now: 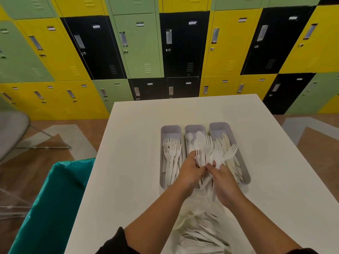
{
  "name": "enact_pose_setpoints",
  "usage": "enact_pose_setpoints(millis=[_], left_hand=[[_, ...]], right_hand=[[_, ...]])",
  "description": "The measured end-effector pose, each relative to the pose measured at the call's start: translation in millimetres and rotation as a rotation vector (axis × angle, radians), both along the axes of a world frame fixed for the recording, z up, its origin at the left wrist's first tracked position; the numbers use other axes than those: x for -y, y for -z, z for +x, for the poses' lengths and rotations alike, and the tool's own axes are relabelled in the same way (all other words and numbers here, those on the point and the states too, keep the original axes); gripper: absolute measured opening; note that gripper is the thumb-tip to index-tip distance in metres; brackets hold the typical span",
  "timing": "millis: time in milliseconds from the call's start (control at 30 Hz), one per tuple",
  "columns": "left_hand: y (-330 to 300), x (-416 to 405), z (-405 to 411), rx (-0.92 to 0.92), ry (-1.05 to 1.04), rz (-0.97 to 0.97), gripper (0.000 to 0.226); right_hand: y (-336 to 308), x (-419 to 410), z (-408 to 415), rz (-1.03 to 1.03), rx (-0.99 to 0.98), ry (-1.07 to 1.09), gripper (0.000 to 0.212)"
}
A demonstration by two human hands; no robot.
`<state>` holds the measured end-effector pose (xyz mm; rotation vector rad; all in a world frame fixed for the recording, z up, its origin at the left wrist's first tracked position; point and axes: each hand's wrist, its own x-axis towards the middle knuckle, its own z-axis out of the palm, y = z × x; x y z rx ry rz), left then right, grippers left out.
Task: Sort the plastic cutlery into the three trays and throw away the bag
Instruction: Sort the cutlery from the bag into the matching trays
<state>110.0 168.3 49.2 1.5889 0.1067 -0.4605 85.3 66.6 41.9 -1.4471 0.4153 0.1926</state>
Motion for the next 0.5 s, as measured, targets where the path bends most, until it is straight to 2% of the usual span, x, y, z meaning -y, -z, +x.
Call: enact_pose_setpoints(millis=[167,300,433,500], left_hand=[[1,-7,1,-0.086,-0.036,-0.045,0.037],[3,-16,5,-0.141,-0.047,-0.05,0.036],[6,-34,18,-0.096,-0.105,0.186,0.053],[8,-44,24,-0.02,-0.14,0.291,0.052]], right_hand=[[0,1,6,0.058,0.005,0.012,0.031],[1,-12,12,0.051,-0.041,-0.017,0.027],[3,-39,26,0.035,-0.076,-0.088,0.026],[3,-52,35,0.028,-0.079,-0.098,0.026]])
